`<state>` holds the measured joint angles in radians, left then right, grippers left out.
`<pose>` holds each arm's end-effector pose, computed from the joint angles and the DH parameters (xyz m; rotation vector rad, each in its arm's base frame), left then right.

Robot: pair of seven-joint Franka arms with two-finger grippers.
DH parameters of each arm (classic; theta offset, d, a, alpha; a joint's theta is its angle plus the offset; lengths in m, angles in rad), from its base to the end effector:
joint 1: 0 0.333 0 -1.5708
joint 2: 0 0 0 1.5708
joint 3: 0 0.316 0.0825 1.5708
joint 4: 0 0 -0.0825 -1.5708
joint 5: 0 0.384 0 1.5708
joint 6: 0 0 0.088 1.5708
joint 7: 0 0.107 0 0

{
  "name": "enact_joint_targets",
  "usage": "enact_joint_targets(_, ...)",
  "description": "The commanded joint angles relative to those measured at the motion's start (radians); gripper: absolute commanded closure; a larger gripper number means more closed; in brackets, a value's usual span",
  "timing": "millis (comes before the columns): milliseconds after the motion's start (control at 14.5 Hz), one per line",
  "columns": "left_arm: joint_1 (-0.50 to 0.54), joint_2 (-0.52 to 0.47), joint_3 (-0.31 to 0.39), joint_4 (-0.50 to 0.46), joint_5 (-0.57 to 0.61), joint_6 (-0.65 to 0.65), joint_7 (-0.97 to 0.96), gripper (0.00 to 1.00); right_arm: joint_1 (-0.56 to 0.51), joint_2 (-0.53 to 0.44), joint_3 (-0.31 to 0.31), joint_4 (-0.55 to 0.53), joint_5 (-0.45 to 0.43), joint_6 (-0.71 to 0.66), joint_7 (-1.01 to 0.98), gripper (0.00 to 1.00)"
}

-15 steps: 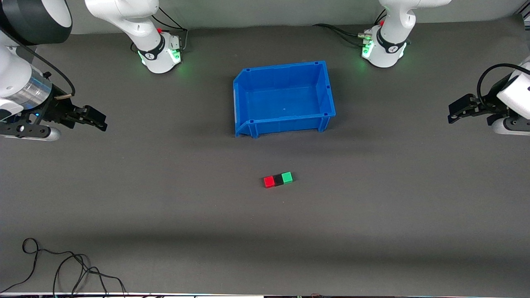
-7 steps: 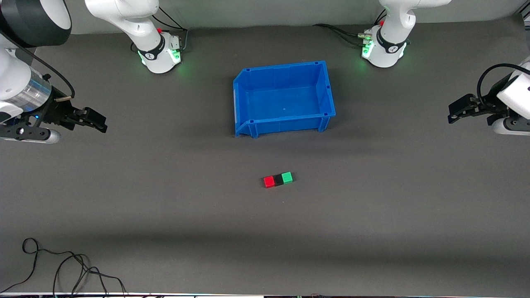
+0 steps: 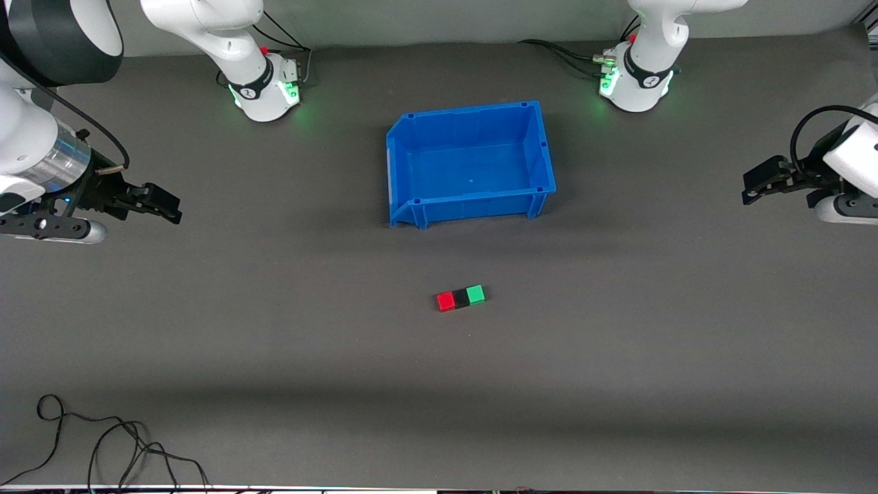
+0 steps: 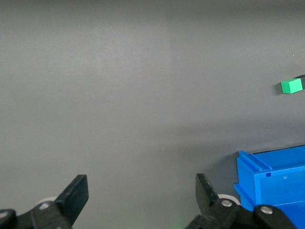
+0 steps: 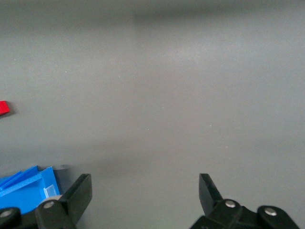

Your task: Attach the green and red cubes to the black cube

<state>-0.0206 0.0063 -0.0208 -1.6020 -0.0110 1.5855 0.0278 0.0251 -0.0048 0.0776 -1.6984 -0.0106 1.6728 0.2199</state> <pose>0.5563 -0.0242 0.6075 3.1286 -0.1078 -0.0358 0.5551 0.0563 0.5754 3.1221 -0.1813 -0.0294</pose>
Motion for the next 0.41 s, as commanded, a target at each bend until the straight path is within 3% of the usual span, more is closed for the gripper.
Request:
enact_joint_targets(0, -0.007, 0.004, 0.004, 0.016, 0.013, -0.015, -0.006, 0.00, 0.003, 0.012, 0.001, 0.026, 0.008, -0.007, -0.002, 0.01)
enact_joint_targets(344, -0.006, 0.012, 0.004, 0.025, 0.013, -0.016, -0.006, 0.00, 0.004, 0.014, 0.004, 0.026, 0.006, -0.005, -0.002, 0.01)
